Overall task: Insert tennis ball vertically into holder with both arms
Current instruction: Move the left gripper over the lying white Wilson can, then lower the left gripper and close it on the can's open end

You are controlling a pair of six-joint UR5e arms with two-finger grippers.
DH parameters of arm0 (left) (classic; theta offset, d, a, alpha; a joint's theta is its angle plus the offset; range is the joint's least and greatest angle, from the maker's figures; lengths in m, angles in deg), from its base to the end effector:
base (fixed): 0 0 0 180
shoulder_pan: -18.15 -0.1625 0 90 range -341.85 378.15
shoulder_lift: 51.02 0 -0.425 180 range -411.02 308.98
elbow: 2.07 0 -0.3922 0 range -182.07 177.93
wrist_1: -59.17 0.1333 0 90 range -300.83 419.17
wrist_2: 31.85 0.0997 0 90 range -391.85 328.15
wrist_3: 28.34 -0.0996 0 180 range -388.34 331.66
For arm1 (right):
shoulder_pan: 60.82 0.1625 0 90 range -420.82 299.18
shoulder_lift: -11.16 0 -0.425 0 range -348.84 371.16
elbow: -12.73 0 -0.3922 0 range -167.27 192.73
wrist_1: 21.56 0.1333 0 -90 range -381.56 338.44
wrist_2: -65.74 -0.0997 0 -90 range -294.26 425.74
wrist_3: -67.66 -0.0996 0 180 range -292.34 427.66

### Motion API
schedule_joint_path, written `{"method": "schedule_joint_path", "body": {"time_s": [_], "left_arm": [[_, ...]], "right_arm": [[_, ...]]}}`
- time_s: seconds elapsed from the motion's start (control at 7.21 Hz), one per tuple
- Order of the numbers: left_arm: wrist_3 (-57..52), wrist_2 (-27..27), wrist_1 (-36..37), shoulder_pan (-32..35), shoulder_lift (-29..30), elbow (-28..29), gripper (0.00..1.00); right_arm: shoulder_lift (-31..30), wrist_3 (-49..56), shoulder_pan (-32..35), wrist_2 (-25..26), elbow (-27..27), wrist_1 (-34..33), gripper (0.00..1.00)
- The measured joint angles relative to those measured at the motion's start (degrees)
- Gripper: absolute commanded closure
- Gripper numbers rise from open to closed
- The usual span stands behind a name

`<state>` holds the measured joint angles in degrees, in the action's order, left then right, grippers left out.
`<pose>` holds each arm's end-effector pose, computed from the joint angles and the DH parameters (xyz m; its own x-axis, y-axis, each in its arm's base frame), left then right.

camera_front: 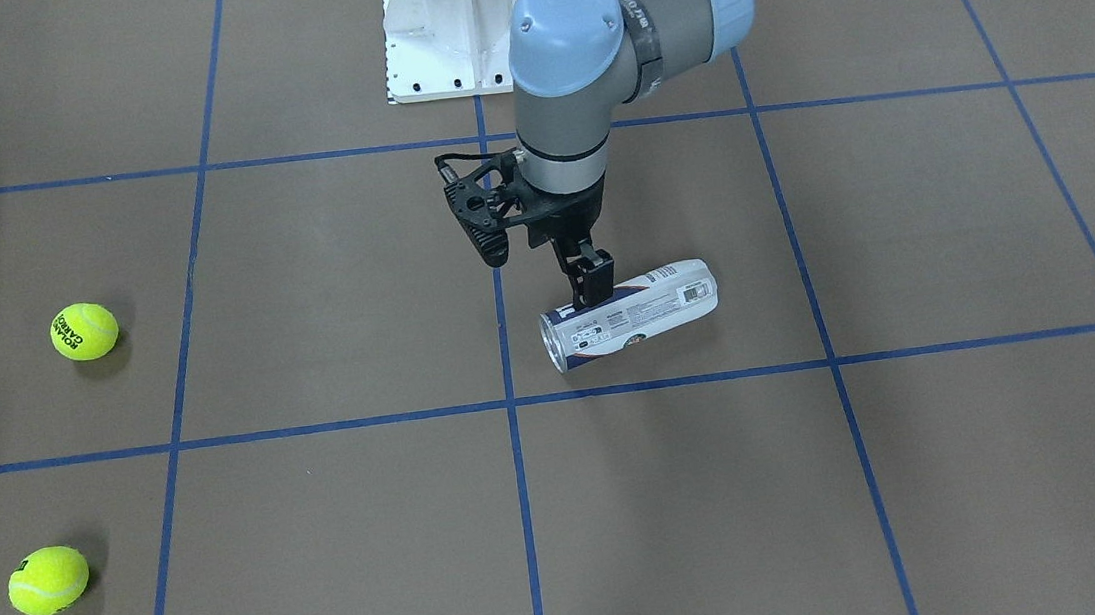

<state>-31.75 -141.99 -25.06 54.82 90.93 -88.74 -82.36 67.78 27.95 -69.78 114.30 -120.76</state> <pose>0.5269 -0.5157 0.1309 0.3372 0.9173 -0.2115 -0.6092 0.3839 0.6939 0.0523 -0.4618 0.6035 0.7008 -0.0028 0.7134 0.0229 0.9996 -0.0186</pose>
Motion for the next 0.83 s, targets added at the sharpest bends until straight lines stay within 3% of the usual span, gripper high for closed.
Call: {"method": "schedule_joint_path", "body": {"time_s": [0.42,0.83], "left_arm": [[-1.23,0.08,-6.88,-0.27,1.23,7.52,0.01],[-4.2,0.17,-8.0,-0.27,1.31,9.49,0.01]], "right_arm": [[0.0,-0.03,0.0,0.0,-0.07,0.04,0.0],[0.0,-0.03,0.0,0.0,-0.23,0.06,0.0]]}}
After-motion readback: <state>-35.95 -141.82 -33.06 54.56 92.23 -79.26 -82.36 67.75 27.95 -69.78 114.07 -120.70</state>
